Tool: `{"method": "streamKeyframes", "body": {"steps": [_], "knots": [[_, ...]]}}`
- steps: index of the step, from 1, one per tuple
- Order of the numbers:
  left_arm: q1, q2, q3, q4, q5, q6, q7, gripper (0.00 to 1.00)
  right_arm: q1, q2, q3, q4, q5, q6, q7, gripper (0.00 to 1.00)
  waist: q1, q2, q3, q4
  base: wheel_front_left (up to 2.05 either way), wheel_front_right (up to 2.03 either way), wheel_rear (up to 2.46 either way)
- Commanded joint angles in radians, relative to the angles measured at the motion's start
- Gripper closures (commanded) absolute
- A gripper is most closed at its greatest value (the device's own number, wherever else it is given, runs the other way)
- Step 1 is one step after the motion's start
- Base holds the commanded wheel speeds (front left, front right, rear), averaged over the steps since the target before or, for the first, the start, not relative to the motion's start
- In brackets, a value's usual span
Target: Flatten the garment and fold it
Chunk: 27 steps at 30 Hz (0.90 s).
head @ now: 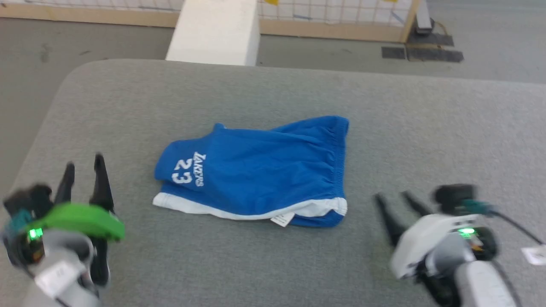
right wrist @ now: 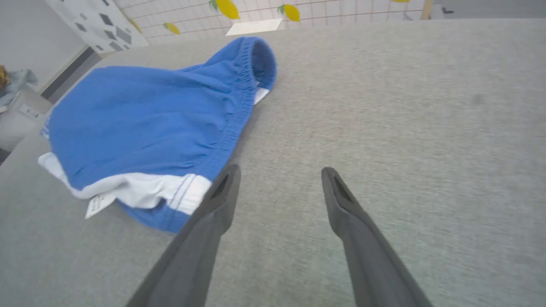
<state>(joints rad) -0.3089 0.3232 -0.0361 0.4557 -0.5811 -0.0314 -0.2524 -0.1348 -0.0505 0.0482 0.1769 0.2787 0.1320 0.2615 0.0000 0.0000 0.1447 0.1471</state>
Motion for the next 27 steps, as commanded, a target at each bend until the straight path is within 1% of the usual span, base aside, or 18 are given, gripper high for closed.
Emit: {"method": "streamKeyframes", "body": {"steps": [1,3,5,7,10,17,18,19,20,24,27], "knots": [[0.045,-0.015,0.007,-0.035,0.017,0.01,-0.007,0.0,0.013,0.0,0.037,-0.016,0.004,-0.001,0.026,0.0,0.0,0.0,-0.021,0.028,0.0,0.0,0.0],[0.114,-0.041,0.025,-0.097,0.036,0.017,-0.009,0.0,0.012,0.0,0.101,-0.033,0.013,-0.001,0.069,0.0,0.0,0.0,-0.022,0.041,0.0,0.0,0.0],[0.16,-0.063,0.039,-0.133,0.046,0.021,-0.009,0.0,0.006,0.0,0.133,-0.029,0.023,-0.001,0.101,0.0,0.0,0.0,-0.021,0.051,0.0,0.0,0.0],[0.2,-0.089,0.045,-0.162,0.056,0.025,-0.009,0.0,-0.01,0.0,0.15,-0.006,0.03,-0.001,0.135,0.0,0.0,0.0,-0.018,0.063,0.0,0.0,0.0],[0.223,-0.108,0.044,-0.179,0.065,0.019,-0.009,0.0,-0.043,0.0,0.159,0.035,0.009,-0.001,0.171,0.0,0.0,0.0,-0.009,0.077,0.0,0.0,0.0],[0.214,-0.127,0.043,-0.167,0.076,-0.007,-0.009,0.0,-0.12,0.0,0.184,0.111,-0.006,-0.001,0.168,0.0,0.0,0.0,0.013,0.1,0.0,0.0,0.0],[0.212,-0.128,0.043,-0.164,0.077,-0.009,-0.009,0.0,-0.126,0.0,0.188,0.118,-0.005,-0.001,0.167,0.55,0.0,0.0,0.015,0.101,0.0,0.0,0.0],[0.209,-0.13,0.044,-0.161,0.079,-0.012,-0.009,0.0,-0.133,0.0,0.193,0.123,-0.003,-0.001,0.163,0.89,0.0,0.0,0.017,0.101,0.0,0.0,0.0],[0.208,-0.131,0.044,-0.159,0.079,-0.014,-0.009,0.0,-0.138,0.0,0.197,0.127,-0.002,-0.001,0.159,1.0,0.0,0.0,0.019,0.101,0.0,0.0,0.0],[0.195,-0.132,0.03,-0.139,0.071,-0.03,0.004,0.0,-0.151,0.0,0.204,0.13,0.001,-0.001,0.145,1.0,0.0,0.0,0.022,0.094,0.0,0.0,0.0],[0.152,-0.13,-0.002,-0.117,0.049,-0.048,0.083,0.0,-0.151,0.0,0.196,0.116,0.005,-0.001,0.134,1.0,0.0,0.0,0.025,0.084,0.0,0.0,0.0]]}}
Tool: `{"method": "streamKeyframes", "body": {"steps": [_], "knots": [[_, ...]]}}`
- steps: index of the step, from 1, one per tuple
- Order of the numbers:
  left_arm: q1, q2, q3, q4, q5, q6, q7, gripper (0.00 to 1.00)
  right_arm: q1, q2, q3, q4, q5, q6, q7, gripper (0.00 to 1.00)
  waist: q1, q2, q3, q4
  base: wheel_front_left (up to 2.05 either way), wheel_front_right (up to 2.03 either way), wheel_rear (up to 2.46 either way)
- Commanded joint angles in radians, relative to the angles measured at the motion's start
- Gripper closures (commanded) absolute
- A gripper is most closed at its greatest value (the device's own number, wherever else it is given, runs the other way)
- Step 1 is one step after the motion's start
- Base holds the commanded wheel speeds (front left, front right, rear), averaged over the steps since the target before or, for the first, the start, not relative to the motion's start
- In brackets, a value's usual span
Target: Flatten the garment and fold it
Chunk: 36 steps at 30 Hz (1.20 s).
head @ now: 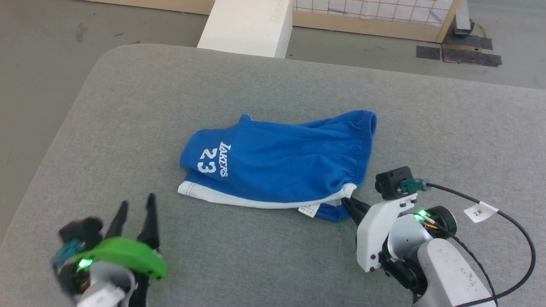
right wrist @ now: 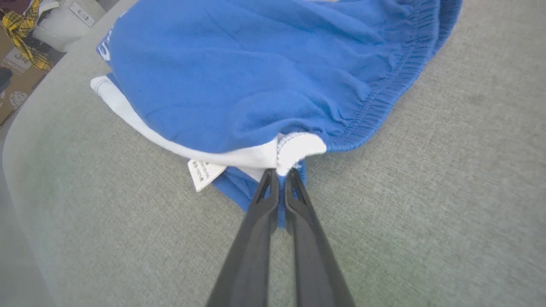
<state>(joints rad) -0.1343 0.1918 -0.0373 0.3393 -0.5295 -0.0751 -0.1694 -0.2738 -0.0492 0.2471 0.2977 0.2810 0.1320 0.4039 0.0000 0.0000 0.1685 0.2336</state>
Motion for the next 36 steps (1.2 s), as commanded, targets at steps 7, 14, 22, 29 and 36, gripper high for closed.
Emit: {"method": "streamKeyframes", "body": {"steps": [7,14,22,29,36], "knots": [[-0.128,0.015,-0.06,0.102,-0.025,0.005,0.239,0.0,0.003,-0.001,0.008,-0.039,0.005,-0.001,-0.002,1.0,0.0,0.0,0.008,-0.034,0.0,0.0,0.0],[-0.187,0.014,-0.099,0.175,-0.041,-0.011,0.331,0.0,0.019,-0.001,0.02,-0.055,0.012,-0.001,0.006,1.0,0.0,0.0,0.017,-0.059,0.0,0.0,0.0],[-0.223,-0.007,-0.159,0.215,-0.089,-0.047,0.344,1.0,0.02,-0.001,0.01,-0.067,-0.001,-0.001,0.011,1.0,0.0,0.0,0.029,-0.064,0.0,0.0,0.0],[-0.207,0.007,-0.139,0.121,-0.18,-0.054,0.271,1.0,0.015,-0.001,-0.005,-0.077,0.029,-0.001,0.011,1.0,0.0,0.0,-0.007,-0.072,0.0,0.0,0.0],[-0.216,0.07,-0.111,-0.2,-0.335,-0.055,0.296,1.0,-0.032,-0.001,-0.037,-0.217,0.215,-0.001,0.058,1.0,0.0,0.0,-0.06,-0.07,0.0,0.0,0.0]]}}
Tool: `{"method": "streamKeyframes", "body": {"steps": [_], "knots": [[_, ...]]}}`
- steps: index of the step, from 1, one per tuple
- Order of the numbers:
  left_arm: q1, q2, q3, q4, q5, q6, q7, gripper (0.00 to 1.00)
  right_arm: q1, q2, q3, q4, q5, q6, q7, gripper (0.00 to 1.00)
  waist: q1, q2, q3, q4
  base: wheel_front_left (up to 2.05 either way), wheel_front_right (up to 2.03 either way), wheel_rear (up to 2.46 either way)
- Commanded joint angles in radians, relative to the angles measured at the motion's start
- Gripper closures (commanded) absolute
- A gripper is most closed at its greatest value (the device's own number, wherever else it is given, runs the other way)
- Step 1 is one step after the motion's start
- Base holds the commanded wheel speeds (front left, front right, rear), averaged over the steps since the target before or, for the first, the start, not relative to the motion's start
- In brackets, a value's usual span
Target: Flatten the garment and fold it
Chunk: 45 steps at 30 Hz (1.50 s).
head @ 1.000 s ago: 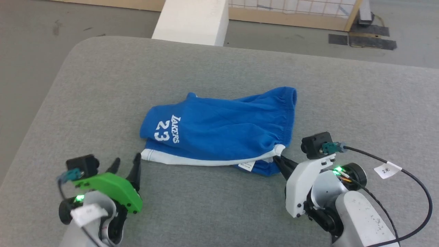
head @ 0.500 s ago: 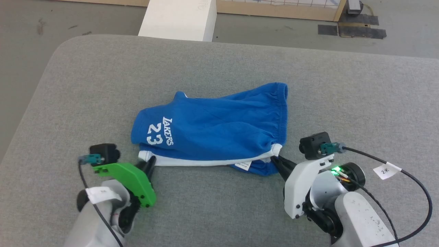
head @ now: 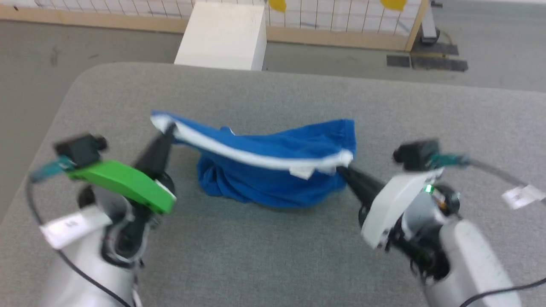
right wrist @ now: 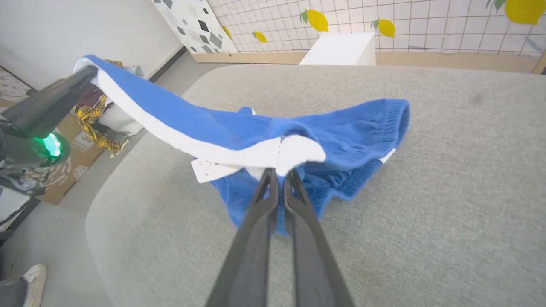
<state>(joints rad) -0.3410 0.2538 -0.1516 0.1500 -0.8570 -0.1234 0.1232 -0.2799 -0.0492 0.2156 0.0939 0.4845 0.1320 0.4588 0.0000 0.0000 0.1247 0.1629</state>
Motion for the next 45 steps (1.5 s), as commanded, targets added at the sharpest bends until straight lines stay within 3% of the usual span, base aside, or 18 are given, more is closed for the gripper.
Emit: {"method": "streamKeyframes", "body": {"steps": [1,6,10,14,20,26,35,40,45], "knots": [[-0.024,0.019,0.007,-0.044,-0.015,-0.007,0.017,1.0,-0.043,-0.001,-0.015,-0.037,0.032,-0.001,0.015,1.0,0.0,0.0,-0.021,0.001,0.0,0.0,0.0],[-0.166,0.073,0.01,-0.159,-0.023,0.006,0.104,1.0,-0.195,-0.001,-0.061,-0.119,0.109,-0.001,0.109,1.0,0.0,0.0,-0.04,-0.015,0.0,0.0,0.0],[-0.297,0.106,0.02,-0.149,-0.005,0.045,0.16,1.0,-0.342,-0.001,-0.086,-0.102,0.161,-0.001,0.176,1.0,0.0,0.0,-0.039,-0.044,0.0,0.0,0.0],[-0.426,0.141,0.008,-0.066,0.052,0.076,0.197,1.0,-0.494,-0.001,-0.113,-0.002,0.224,-0.001,0.227,1.0,0.0,0.0,-0.021,-0.059,0.0,0.0,0.0],[-0.596,0.194,-0.052,0.127,0.152,0.065,0.23,1.0,-0.731,-0.001,-0.107,0.217,0.197,-0.001,0.246,1.0,0.0,0.0,0.042,-0.082,0.0,0.0,0.0],[-0.771,0.218,-0.083,0.281,0.224,0.047,0.19,1.0,-0.972,-0.001,-0.071,0.454,0.136,-0.001,0.155,1.0,0.0,0.0,0.138,-0.108,0.0,0.0,0.0],[-0.986,0.219,-0.073,0.395,0.278,0.028,0.0,1.0,-1.282,-0.001,-0.003,0.716,0.089,-0.001,-0.136,1.0,0.0,0.0,0.257,-0.122,0.0,0.0,0.0],[-0.999,0.201,-0.085,0.445,0.249,0.007,-0.058,1.0,-1.352,-0.001,0.048,0.834,0.127,-0.001,-0.224,1.0,0.0,0.0,0.289,-0.106,0.0,0.0,0.0],[-0.914,0.175,-0.135,0.461,0.192,-0.006,-0.11,1.0,-1.306,-0.001,0.12,0.877,0.223,-0.001,-0.284,1.0,0.0,0.0,0.295,-0.083,0.0,0.0,0.0]]}}
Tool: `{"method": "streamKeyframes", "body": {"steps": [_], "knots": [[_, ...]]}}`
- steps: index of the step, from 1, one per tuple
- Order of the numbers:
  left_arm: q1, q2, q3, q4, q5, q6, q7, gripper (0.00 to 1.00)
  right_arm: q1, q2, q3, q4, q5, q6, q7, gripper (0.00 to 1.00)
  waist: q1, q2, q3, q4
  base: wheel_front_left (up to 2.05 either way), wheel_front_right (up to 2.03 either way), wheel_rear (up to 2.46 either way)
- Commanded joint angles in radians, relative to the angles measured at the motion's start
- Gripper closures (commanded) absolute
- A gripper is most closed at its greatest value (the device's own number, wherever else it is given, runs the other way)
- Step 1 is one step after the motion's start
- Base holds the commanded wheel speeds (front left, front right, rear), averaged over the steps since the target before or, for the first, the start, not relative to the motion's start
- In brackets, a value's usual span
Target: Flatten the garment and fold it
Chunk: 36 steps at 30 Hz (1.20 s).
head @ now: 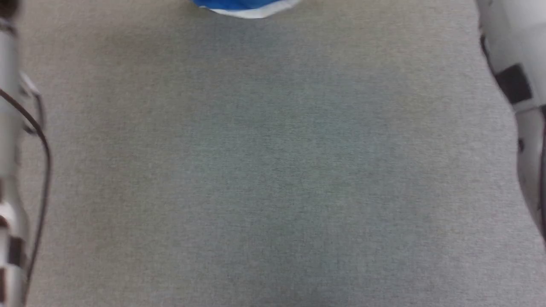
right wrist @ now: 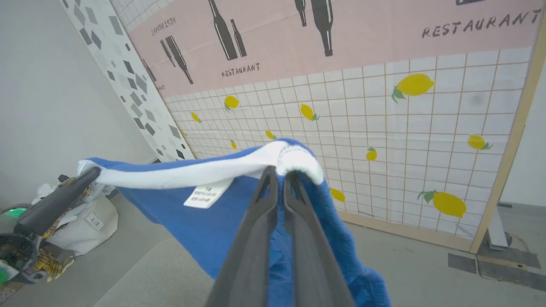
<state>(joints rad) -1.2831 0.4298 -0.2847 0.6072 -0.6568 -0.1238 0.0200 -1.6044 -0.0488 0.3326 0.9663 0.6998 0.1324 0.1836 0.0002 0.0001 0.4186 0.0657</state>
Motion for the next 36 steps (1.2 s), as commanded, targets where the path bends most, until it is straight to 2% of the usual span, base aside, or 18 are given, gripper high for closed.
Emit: {"method": "streamKeyframes", "body": {"steps": [1,4,8,12,14,19,24,29,33,36], "knots": [[0.052,-0.006,-0.022,-0.003,-0.019,-0.006,-0.013,1.0,0.038,-0.001,0.016,0.005,0.023,-0.002,-0.021,1.0,-0.0002,-0.0001,-0.002,0.017,0.0,0.0,0.0],[0.16,-0.007,-0.094,-0.052,-0.071,-0.006,-0.048,1.0,0.134,-0.001,0.07,-0.011,0.06,-0.002,-0.051,1.0,-0.0002,-0.0001,-0.029,0.026,0.0,0.0,0.0],[0.351,-0.011,-0.124,-0.124,-0.183,-0.007,-0.103,1.0,0.319,-0.001,0.112,-0.073,0.087,-0.002,-0.09,1.0,-0.0002,-0.0001,-0.086,0.028,0.0,0.0,0.0],[0.583,-0.009,-0.132,-0.201,-0.26,-0.005,-0.14,1.0,0.556,-0.019,0.105,-0.152,0.073,-0.002,-0.113,1.0,-0.0002,-0.0001,-0.165,0.027,0.0,0.0,0.0],[0.703,-0.007,-0.135,-0.246,-0.278,0.016,-0.15,1.0,0.691,-0.036,0.084,-0.213,0.092,-0.002,-0.094,1.0,-0.0002,-0.0001,-0.203,0.023,0.0,0.0,0.0],[0.988,-0.012,-0.121,-0.375,-0.354,0.111,-0.144,1.0,1.047,-0.114,0.006,-0.408,0.118,-0.002,0.006,1.0,-0.0002,-0.0001,-0.292,0.024,0.0,0.0,0.0],[1.195,0.028,-0.127,-0.483,-0.385,0.212,-0.09,1.0,1.352,-0.159,-0.094,-0.603,0.108,-0.002,0.151,1.0,-0.0002,-0.0001,-0.344,0.029,0.0,0.0,0.0],[1.363,0.088,-0.137,-0.583,-0.403,0.34,-0.004,1.0,1.609,-0.154,-0.198,-0.801,0.064,-0.002,0.365,1.0,-0.0002,-0.0001,-0.371,0.04,0.0,0.0,0.0],[1.464,0.136,-0.138,-0.651,-0.414,0.43,0.056,1.0,1.758,-0.111,-0.284,-0.946,0.027,-0.002,0.57,1.0,-0.0002,-0.0001,-0.38,0.044,0.0,0.0,0.0],[1.51,0.158,-0.118,-0.71,-0.414,0.472,0.051,1.0,1.824,-0.067,-0.336,-1.06,0.007,-0.002,0.701,1.0,-0.0002,-0.0001,-0.38,0.045,0.0,0.0,0.0]]}}
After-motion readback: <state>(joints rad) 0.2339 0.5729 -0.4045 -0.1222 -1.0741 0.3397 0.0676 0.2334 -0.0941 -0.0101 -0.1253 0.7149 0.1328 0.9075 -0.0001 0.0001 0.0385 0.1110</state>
